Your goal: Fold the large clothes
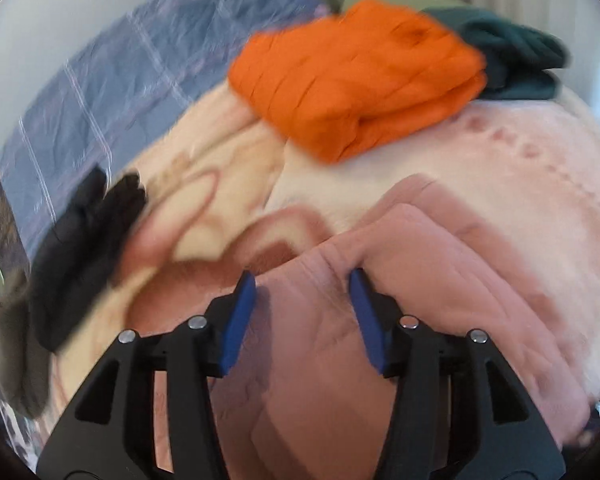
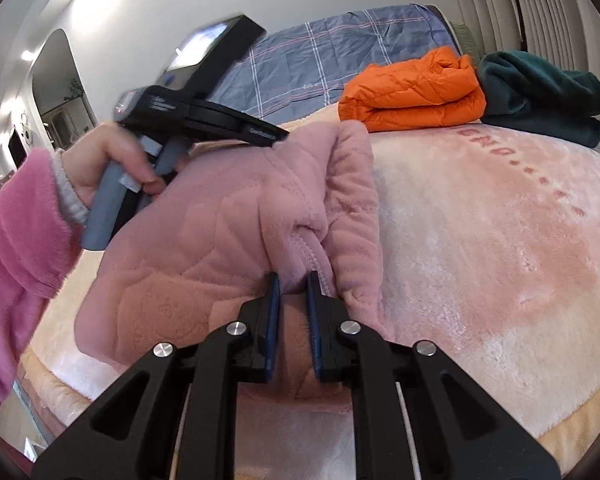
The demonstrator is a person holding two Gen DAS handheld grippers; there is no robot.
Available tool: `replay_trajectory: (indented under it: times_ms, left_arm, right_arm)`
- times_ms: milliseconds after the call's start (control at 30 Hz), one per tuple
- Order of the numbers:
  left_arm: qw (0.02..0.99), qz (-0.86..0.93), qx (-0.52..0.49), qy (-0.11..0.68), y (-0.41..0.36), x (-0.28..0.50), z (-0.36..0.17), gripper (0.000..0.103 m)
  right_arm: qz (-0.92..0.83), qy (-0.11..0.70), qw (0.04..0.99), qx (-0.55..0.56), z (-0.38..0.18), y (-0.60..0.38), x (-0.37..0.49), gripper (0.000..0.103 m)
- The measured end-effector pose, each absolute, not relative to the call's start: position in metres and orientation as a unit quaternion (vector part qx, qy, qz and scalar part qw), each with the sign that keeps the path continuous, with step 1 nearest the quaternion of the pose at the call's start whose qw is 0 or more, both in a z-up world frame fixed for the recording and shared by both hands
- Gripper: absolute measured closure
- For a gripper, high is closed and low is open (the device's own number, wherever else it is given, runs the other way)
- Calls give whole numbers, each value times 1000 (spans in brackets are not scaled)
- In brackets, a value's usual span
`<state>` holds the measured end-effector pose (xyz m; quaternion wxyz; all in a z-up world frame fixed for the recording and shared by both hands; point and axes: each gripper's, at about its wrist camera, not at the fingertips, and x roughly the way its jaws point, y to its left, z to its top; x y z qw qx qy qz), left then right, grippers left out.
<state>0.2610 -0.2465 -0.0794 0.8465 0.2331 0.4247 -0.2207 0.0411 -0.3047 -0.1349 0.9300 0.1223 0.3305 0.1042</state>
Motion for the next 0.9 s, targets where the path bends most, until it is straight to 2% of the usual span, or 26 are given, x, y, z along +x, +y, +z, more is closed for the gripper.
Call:
replay_trajectory:
  times_ms: [400, 633, 700, 767, 900]
  left_arm:
    - [857, -220, 224, 408, -242, 256, -75, 51]
    - [884, -233, 173, 367, -193, 232, -20, 51]
    - [892, -218, 167, 359, -167, 228, -13, 54]
    - [892, -200, 161, 372, -139, 231, -22, 59]
    - [874, -198, 117, 427, -109, 249, -70, 59]
  right_arm:
    - [110, 332, 928, 129, -135, -308, 41, 91]
    - [106, 325, 931, 130, -137, -308, 39, 90]
    - [109, 326, 930, 133, -137, -308, 39, 90]
    - [110, 325, 930, 132, -137, -308, 40, 90]
    - [117, 322, 931, 130, -136, -306, 43, 90]
